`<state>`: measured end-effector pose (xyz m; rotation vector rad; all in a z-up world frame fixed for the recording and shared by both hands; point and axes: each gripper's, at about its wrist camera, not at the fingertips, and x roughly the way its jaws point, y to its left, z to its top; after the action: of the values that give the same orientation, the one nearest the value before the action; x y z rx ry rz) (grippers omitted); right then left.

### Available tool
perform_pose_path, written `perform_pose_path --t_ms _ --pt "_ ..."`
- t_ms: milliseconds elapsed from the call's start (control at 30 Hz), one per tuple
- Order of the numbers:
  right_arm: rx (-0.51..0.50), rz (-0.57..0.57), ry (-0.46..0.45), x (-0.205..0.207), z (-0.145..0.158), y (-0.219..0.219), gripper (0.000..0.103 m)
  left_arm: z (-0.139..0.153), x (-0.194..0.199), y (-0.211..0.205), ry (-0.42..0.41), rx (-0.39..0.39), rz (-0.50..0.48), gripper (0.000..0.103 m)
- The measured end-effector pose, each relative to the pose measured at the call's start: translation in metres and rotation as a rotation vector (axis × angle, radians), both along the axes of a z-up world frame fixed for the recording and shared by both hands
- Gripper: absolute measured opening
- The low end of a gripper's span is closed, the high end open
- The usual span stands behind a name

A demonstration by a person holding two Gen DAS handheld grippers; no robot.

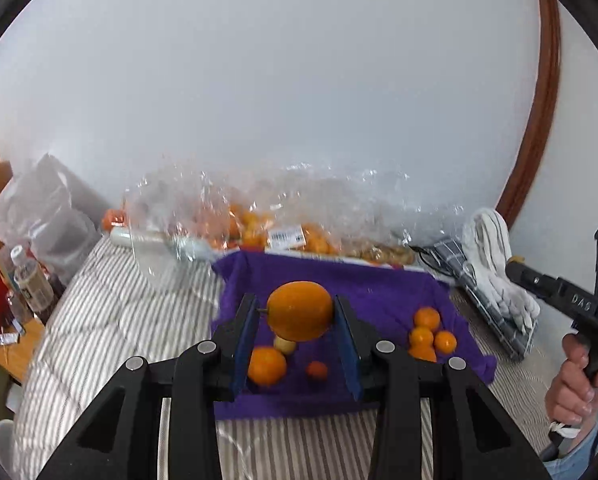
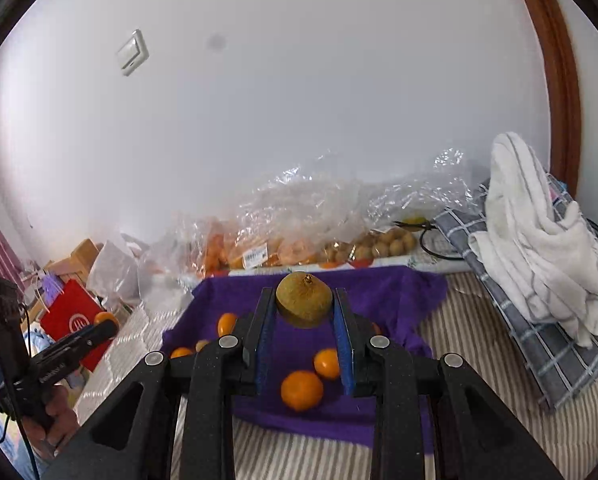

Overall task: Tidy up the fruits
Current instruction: 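Lift both held fruits and carry them over the purple towel, then drop the yellow-green fruit from the right gripper while the left releases its orange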

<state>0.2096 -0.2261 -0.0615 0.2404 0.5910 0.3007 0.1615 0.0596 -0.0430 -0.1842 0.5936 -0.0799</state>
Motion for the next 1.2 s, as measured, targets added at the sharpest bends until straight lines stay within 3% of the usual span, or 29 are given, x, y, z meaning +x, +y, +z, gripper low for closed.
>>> perform_pose_path --t_ms 233,367,567,733,900,1200 --pt "-0.003 0.031 0.047 0.041 -0.012 0.013 0.028 -0.007 0.038 0.008 0.023 -0.039 0.016 0.036" --pt "-0.052 0.055 0.097 0.063 -0.035 0.028 0.028 -0.027 0.065 0.010 0.088 -0.073 0.015 0.036" --pt "-0.099 0.075 0.228 0.092 -0.084 0.045 0.028 -0.063 0.102 0.006 0.184 -0.048 0.006 0.036" --pt "-0.192 0.105 0.275 0.098 -0.101 0.064 0.028 -0.086 0.112 0.000 0.255 -0.017 -0.015 0.036" --pt "-0.244 0.124 0.304 0.099 -0.113 0.074 0.028 -0.096 0.113 -0.002 0.265 0.000 -0.009 0.036" --pt "-0.296 0.127 0.282 0.097 -0.118 0.084 0.028 -0.107 0.116 -0.004 0.294 0.021 0.002 0.036"
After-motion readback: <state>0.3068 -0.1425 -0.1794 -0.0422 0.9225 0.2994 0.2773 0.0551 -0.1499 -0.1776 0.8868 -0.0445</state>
